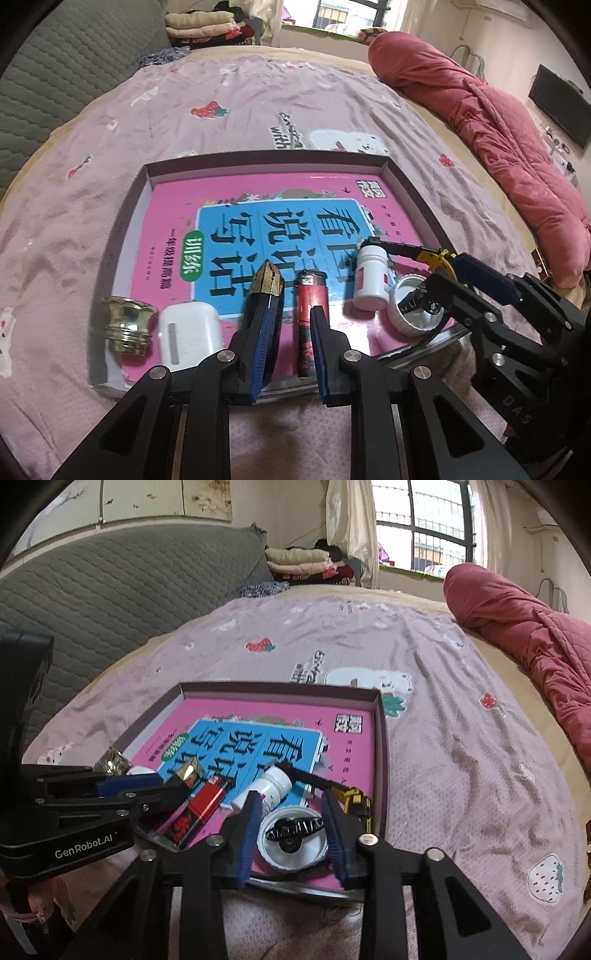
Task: Organize rigid objects
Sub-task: 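Open the right tool and withdraw both tools from the box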
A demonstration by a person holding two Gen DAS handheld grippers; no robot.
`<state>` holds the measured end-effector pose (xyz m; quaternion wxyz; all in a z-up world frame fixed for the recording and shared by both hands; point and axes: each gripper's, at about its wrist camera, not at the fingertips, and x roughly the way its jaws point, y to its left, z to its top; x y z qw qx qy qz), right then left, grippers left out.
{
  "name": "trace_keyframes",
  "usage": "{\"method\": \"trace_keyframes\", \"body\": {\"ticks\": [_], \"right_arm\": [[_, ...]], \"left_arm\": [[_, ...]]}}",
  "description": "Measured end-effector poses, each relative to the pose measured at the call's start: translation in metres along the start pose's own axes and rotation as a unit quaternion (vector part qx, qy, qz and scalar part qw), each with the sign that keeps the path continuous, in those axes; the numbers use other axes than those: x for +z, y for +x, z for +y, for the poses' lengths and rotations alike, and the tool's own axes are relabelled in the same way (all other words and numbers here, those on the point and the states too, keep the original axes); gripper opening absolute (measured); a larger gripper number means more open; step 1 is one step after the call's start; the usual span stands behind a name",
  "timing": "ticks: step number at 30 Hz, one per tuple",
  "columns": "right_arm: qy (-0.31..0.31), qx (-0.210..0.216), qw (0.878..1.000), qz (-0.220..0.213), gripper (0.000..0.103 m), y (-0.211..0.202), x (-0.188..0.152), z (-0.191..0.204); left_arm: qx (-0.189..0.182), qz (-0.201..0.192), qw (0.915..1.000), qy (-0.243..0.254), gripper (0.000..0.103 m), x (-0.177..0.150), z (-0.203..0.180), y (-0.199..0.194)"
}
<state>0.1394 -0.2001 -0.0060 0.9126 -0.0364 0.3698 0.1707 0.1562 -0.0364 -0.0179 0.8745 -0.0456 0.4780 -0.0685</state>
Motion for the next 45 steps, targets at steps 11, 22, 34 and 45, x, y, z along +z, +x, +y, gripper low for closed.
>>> {"method": "trace_keyframes", "body": {"ticks": [11, 22, 34, 45], "right_arm": [[0.008, -0.021, 0.999, -0.031, 0.049, -0.018, 0.008, 0.005], [0.050, -0.042, 0.997, -0.044, 0.059, -0.040, 0.019, 0.010], [0.037, -0.045, 0.997, -0.056, 0.059, -0.076, 0.017, 0.048], [0.026, -0.067, 0.996, -0.055, 0.059, -0.098, -0.006, 0.066]], "left_arm": [[0.023, -0.025, 0.9993, -0.017, 0.043, 0.003, 0.018, -0.025], [0.039, -0.058, 0.9974, -0.019, 0.060, 0.002, 0.030, -0.065], [0.063, -0.095, 0.9932, -0.026, 0.076, -0.011, 0.045, -0.114], [0.079, -0.100, 0.9916, -0.021, 0.076, -0.044, 0.043, -0.136]]}}
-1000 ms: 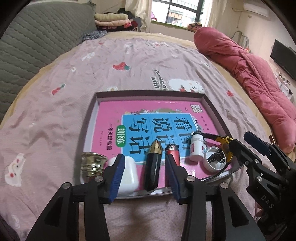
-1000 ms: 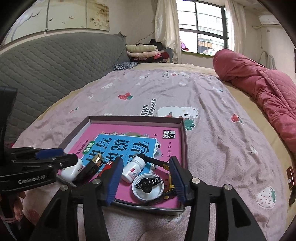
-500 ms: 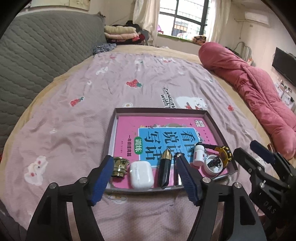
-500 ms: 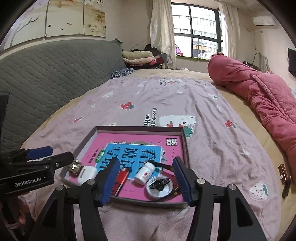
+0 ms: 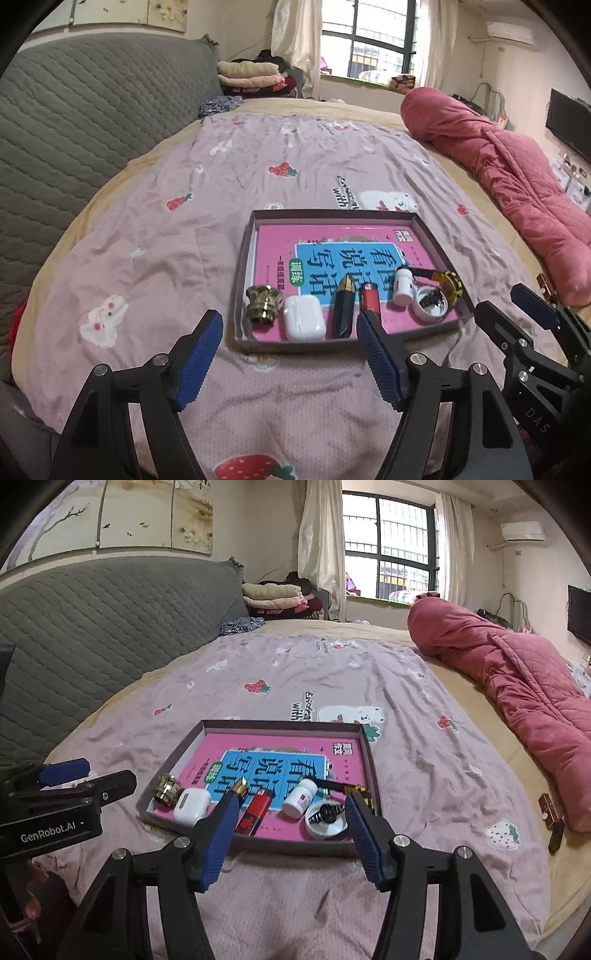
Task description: Organize rigid objects
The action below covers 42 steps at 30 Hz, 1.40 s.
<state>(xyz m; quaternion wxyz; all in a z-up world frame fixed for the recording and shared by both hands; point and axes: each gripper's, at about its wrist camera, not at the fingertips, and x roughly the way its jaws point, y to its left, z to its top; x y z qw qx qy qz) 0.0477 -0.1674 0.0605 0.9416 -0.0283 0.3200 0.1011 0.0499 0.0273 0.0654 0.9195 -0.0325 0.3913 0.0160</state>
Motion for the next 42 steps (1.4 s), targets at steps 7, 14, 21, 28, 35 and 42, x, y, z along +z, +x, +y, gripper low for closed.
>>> {"method": "trace_keyframes", "body": {"ticks": [7, 14, 21, 28, 35, 42], "right_arm": [[0.004, 0.001, 1.000, 0.013, 0.059, -0.005, -0.017, 0.000], [0.017, 0.008, 1.000, 0.021, 0.060, -0.003, -0.032, 0.000], [0.009, 0.011, 1.000, 0.021, 0.060, 0.006, -0.047, 0.003], [0.015, 0.016, 0.999, 0.026, 0.060, 0.016, -0.058, 0.001], [0.026, 0.015, 0.998, 0.051, 0.060, 0.035, -0.071, -0.004], [0.024, 0.015, 0.998, 0.057, 0.060, 0.038, -0.074, -0.004]], "left_arm": [[0.005, 0.008, 1.0000, -0.002, 0.076, -0.017, -0.003, -0.002], [0.010, 0.025, 0.9996, 0.005, 0.076, -0.038, -0.009, 0.006], [0.001, 0.031, 0.9995, 0.002, 0.076, -0.052, -0.012, 0.016], [-0.002, 0.036, 0.9993, 0.004, 0.076, -0.064, -0.015, 0.029], [0.004, 0.043, 0.9990, 0.013, 0.076, -0.072, -0.019, 0.042], [0.010, 0.054, 0.9984, 0.008, 0.076, -0.076, -0.015, 0.051]]}}
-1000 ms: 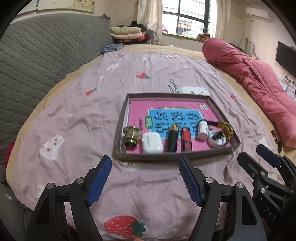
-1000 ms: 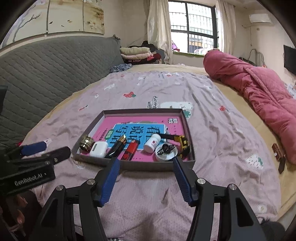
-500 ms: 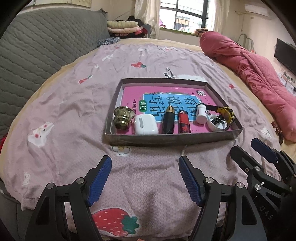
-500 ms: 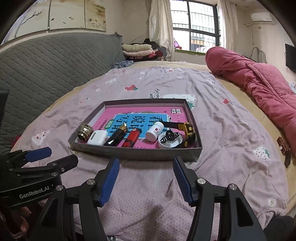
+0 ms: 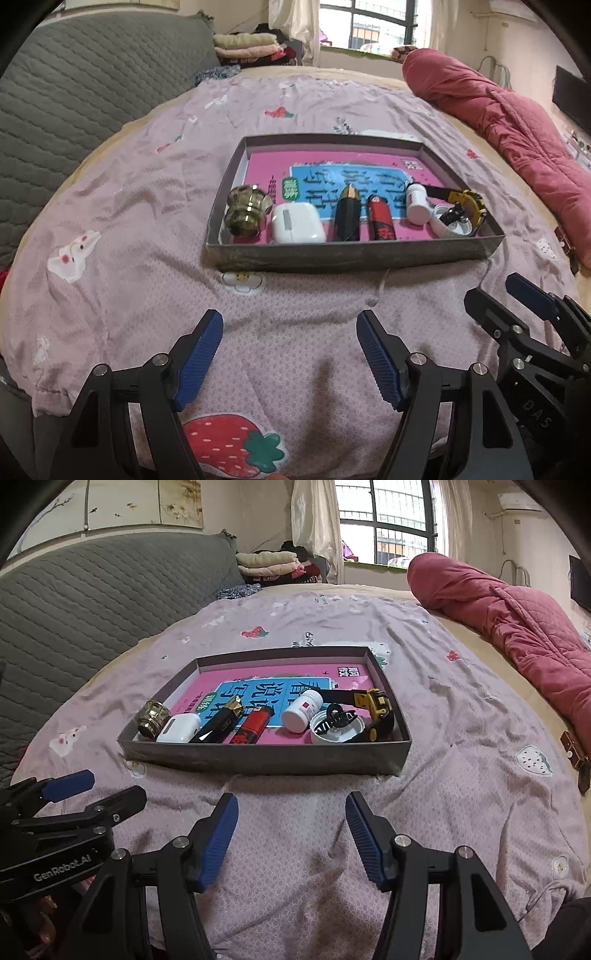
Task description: Organize rigid objects
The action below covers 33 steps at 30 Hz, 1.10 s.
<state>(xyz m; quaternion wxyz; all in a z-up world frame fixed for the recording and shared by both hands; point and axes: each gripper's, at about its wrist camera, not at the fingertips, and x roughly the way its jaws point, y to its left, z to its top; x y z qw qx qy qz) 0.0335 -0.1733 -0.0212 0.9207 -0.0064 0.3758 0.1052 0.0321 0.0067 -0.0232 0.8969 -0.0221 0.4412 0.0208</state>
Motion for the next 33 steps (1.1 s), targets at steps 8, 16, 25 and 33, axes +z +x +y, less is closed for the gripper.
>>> {"method": "trace_keyframes", "body": {"ticks": [8, 16, 25, 33], "right_arm": [[-0.001, -0.003, 1.000, 0.013, 0.060, 0.0048, -0.0020, -0.0002], [-0.001, -0.004, 1.000, 0.014, 0.060, 0.0058, -0.0024, -0.0006], [-0.003, -0.005, 1.000, 0.014, 0.060, 0.0049, -0.0024, -0.0018], [0.000, -0.008, 1.000, 0.021, 0.060, 0.0071, -0.0034, -0.0021]], "left_arm": [[0.002, 0.004, 1.0000, -0.006, 0.076, -0.0011, 0.0029, 0.0042], [0.002, 0.006, 1.0000, -0.002, 0.076, -0.0024, 0.0030, 0.0042], [0.002, 0.007, 1.0000, -0.005, 0.076, -0.0017, 0.0029, 0.0046], [-0.001, 0.010, 0.9999, -0.007, 0.076, -0.0019, 0.0034, 0.0056]]}}
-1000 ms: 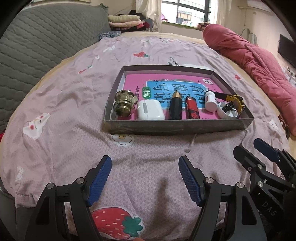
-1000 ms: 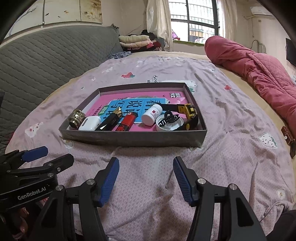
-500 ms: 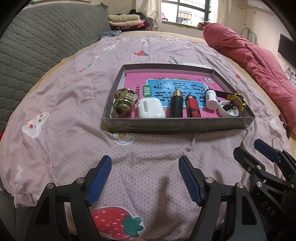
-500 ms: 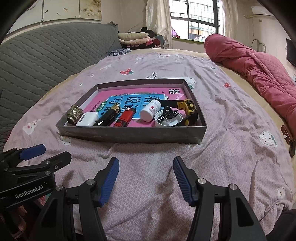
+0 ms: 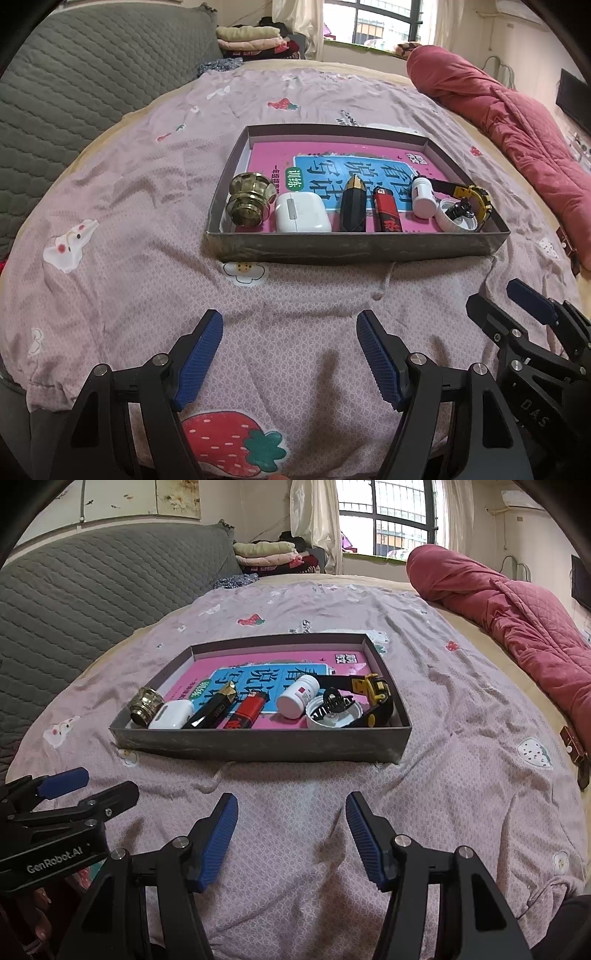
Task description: Organize rigid objects
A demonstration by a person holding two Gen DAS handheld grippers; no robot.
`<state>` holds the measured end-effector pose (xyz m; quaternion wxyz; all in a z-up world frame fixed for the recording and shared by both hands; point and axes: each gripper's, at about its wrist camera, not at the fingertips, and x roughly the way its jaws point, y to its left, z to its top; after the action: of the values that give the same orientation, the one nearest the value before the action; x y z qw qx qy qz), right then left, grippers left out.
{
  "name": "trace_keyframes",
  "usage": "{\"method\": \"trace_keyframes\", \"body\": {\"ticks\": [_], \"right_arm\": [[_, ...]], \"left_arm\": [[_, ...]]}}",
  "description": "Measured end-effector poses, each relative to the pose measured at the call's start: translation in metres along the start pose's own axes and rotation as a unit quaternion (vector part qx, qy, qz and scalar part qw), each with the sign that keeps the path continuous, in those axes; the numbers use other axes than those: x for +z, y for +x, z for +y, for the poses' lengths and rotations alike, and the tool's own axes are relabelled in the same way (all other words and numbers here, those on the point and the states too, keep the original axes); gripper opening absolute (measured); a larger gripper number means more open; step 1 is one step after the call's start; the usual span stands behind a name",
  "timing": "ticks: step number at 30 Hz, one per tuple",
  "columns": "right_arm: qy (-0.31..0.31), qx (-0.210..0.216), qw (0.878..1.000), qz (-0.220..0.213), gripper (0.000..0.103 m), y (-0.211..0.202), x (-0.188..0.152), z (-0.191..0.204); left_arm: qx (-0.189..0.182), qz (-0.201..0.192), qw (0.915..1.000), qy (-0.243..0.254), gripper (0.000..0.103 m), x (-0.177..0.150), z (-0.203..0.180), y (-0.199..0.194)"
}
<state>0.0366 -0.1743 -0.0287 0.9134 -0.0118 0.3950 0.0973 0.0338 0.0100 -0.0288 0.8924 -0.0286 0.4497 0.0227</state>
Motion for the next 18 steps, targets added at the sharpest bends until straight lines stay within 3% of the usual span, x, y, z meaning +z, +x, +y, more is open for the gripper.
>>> {"method": "trace_keyframes", "body": {"ticks": [18], "right_arm": [[-0.008, -0.003, 1.000, -0.004, 0.060, -0.0005, 0.0012, 0.0026]], "left_arm": [[-0.001, 0.002, 1.0000, -0.001, 0.076, -0.0010, -0.0005, 0.0016]]}}
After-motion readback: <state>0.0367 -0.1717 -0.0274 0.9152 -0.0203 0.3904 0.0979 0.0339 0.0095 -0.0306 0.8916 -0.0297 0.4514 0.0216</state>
